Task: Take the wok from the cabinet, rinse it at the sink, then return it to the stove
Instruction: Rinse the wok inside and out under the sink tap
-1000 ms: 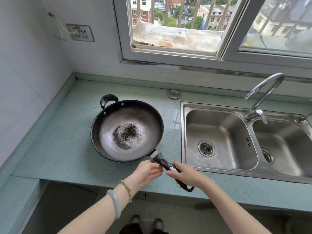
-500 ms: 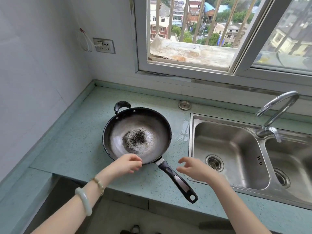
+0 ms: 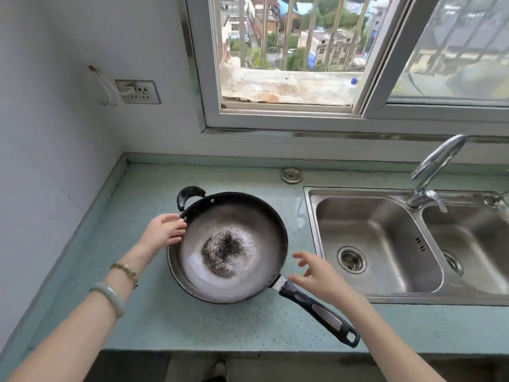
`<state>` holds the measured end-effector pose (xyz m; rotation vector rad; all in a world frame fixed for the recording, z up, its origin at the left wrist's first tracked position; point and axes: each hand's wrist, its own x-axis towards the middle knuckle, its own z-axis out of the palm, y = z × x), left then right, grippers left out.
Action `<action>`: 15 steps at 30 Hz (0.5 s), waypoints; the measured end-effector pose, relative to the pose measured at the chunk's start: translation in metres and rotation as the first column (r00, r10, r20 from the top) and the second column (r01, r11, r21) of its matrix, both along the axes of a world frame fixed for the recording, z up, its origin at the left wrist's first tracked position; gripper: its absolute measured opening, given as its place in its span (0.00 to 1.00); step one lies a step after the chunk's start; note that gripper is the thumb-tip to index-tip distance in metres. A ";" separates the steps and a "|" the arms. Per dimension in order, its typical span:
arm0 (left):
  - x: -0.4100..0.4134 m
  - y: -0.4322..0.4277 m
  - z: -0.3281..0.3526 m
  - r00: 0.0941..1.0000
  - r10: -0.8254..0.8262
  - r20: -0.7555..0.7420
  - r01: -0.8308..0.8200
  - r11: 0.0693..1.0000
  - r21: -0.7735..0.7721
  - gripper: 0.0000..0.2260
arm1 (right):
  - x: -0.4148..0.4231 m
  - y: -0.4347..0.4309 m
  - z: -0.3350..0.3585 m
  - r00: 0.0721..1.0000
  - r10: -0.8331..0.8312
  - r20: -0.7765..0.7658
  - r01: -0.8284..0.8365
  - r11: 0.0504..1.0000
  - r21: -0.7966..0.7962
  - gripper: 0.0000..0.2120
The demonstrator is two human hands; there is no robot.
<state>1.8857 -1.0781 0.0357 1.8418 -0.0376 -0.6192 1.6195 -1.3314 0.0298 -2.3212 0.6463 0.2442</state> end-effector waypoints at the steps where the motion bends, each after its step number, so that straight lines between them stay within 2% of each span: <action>1: 0.013 -0.001 -0.001 1.000 0.028 0.010 -0.028 1.000 -0.010 0.17 | 0.000 0.005 -0.001 1.000 -0.029 0.005 0.029 1.000 0.001 0.27; 3: 0.041 -0.001 -0.007 0.997 0.053 0.050 -0.053 0.999 -0.002 0.19 | 0.000 0.012 -0.004 0.998 -0.059 -0.020 0.059 0.998 -0.005 0.31; 6: 0.082 -0.006 -0.023 0.995 0.028 0.094 -0.033 0.998 0.056 0.22 | -0.003 0.020 -0.012 0.991 -0.108 -0.085 0.107 0.994 -0.022 0.46; 7: 0.094 -0.009 -0.028 0.995 0.010 0.099 -0.017 0.997 0.072 0.23 | -0.004 0.023 -0.015 0.986 -0.123 -0.108 0.120 0.992 -0.039 0.48; 10: 0.125 -0.019 -0.044 0.995 -0.048 0.088 0.039 0.995 0.094 0.26 | -0.008 0.034 -0.025 0.973 -0.190 -0.133 0.181 0.981 -0.074 0.41; 15: 0.160 -0.035 -0.068 0.995 -0.094 -0.015 0.095 0.993 0.069 0.27 | -0.012 0.044 -0.038 0.952 -0.249 -0.179 0.223 0.962 -0.155 0.39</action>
